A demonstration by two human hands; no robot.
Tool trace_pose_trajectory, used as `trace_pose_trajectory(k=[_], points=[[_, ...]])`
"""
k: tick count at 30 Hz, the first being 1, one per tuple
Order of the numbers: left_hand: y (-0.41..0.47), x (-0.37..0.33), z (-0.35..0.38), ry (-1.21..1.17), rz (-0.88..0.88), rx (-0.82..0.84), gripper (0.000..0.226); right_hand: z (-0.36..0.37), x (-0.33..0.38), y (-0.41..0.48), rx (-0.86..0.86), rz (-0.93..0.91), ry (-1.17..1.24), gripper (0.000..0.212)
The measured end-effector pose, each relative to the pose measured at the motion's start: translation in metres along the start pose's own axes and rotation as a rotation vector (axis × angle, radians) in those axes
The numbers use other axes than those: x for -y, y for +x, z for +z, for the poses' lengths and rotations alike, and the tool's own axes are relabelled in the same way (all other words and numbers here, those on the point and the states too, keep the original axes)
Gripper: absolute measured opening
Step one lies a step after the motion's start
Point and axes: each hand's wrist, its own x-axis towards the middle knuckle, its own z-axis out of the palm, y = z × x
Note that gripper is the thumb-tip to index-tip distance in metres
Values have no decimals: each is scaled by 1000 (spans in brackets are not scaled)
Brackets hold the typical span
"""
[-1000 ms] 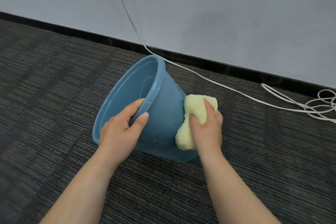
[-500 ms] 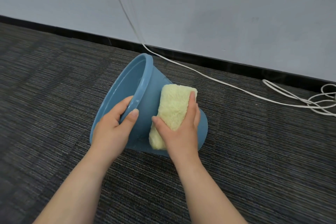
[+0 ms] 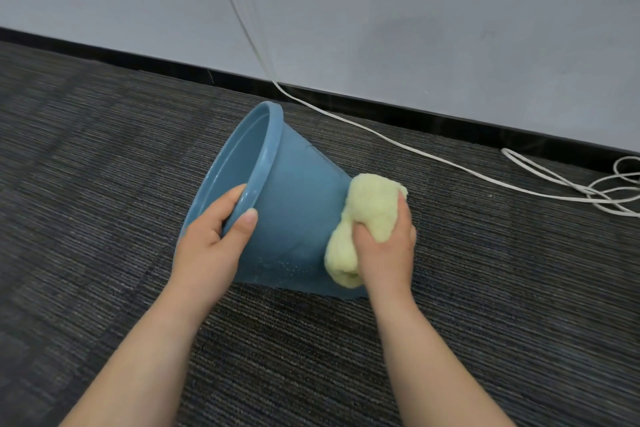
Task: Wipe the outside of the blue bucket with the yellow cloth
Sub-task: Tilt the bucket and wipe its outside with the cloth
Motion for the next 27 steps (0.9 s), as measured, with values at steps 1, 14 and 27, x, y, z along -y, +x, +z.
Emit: trace_pose_trajectory(k=[1, 14, 27], points=[[0, 1, 1, 18, 1, 13, 37, -2, 0, 3, -13, 46, -14, 72], [-1, -4, 1, -27, 2, 20, 42, 3, -6, -17, -65, 61, -21, 74], [3, 2, -5, -55, -13, 11, 40, 24, -20, -49, -79, 6, 114, 82]])
